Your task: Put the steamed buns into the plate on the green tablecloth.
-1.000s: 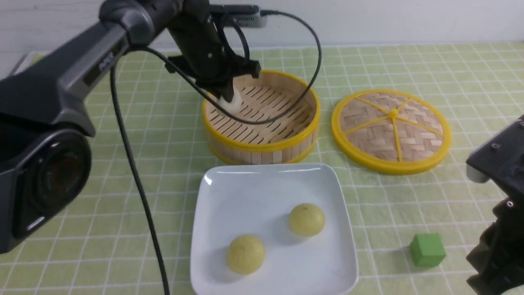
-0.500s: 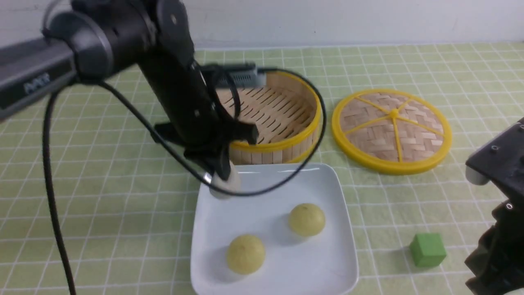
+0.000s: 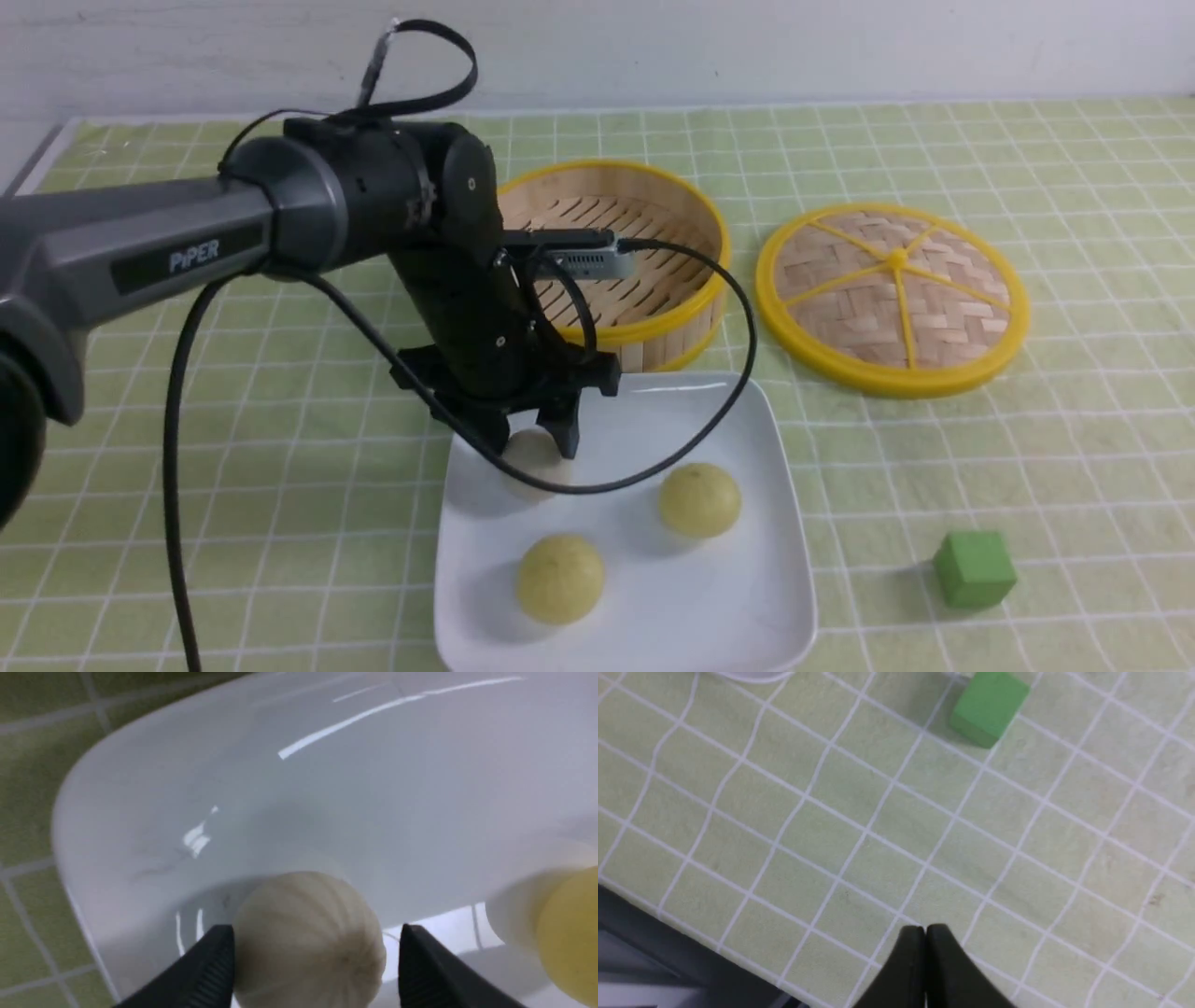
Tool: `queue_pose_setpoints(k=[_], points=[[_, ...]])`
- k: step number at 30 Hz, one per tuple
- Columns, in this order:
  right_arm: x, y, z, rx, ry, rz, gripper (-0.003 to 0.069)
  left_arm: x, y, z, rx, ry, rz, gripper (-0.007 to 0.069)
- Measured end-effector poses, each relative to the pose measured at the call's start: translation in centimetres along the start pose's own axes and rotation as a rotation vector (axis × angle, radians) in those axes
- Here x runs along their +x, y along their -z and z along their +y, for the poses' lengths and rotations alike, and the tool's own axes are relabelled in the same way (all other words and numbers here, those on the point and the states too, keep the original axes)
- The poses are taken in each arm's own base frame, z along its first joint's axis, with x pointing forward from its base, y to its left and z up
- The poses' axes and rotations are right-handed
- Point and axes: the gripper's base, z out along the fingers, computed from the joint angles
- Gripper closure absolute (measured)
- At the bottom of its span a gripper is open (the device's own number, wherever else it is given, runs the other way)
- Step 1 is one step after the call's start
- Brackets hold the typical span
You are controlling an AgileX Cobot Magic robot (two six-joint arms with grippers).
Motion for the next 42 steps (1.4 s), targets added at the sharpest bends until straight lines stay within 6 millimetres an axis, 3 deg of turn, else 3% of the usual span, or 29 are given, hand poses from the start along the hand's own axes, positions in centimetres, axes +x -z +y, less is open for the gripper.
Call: queue_pose_setpoints(k=[1,2,5,8,11,14,16,17,19,20,21,23,28,42], points=[[0.0,0.0,0.0,0.0,-0.004,0.001,0.0639,0.0,0.1,0.0,-0.002,-0.003,-0.005,0.0123],[1.3,1.7,-0.2,0.008,-0.023,-0.087,0.0639,-0.4,1.1,0.0,-0.021,-0.026,-0.036,0.0102],[3.7,4.4,-0.4,0.0,-0.065,-0.288,0.0635,-1.3,3.2,0.0,-0.059,-0.065,-0.075,0.0087],[5.6,5.5,-0.5,-0.026,-0.085,-0.504,0.0633,-1.6,3.8,-0.1,-0.064,-0.07,-0.077,0.0091],[6.5,4.7,-0.6,-0.054,-0.09,-0.723,0.0633,-1.6,3.9,-0.2,-0.064,-0.07,-0.075,0.0113],[6.5,2.4,-0.6,-0.057,-0.078,-0.846,0.0633,-1.6,4.0,-0.2,-0.064,-0.07,-0.075,0.0173],[6.5,1.0,-0.6,-0.061,-0.075,-0.875,0.0633,-1.6,3.9,-0.2,-0.065,-0.07,-0.074,0.0238],[6.5,0.2,-0.5,-0.077,-0.085,-0.878,0.0633,-1.6,3.9,-0.2,-0.066,-0.071,-0.073,0.0328],[6.6,0.0,-0.3,-0.12,-0.116,-0.873,0.0633,-1.6,3.9,-0.2,-0.066,-0.072,-0.073,0.0444],[6.6,0.0,-0.3,-0.119,-0.114,-0.873,0.0633,-1.6,3.9,-0.2,-0.066,-0.072,-0.073,0.0456],[6.7,0.0,-0.1,-0.158,-0.13,-0.864,0.0633,-1.6,3.9,-0.2,-0.067,-0.08,-0.073,0.0536],[6.8,-0.1,0.2,-0.182,-0.11,-0.844,0.0633,-1.6,3.9,-0.1,-0.069,-0.092,-0.073,0.0601],[6.7,-0.2,0.4,-0.14,0.026,-0.882,0.0633,-1.6,3.9,-0.1,-0.071,-0.099,-0.073,0.0622],[6.5,-0.4,0.3,-0.117,0.049,-0.927,0.0615,-1.6,3.9,-0.1,-0.072,-0.1,-0.072,0.0622]])
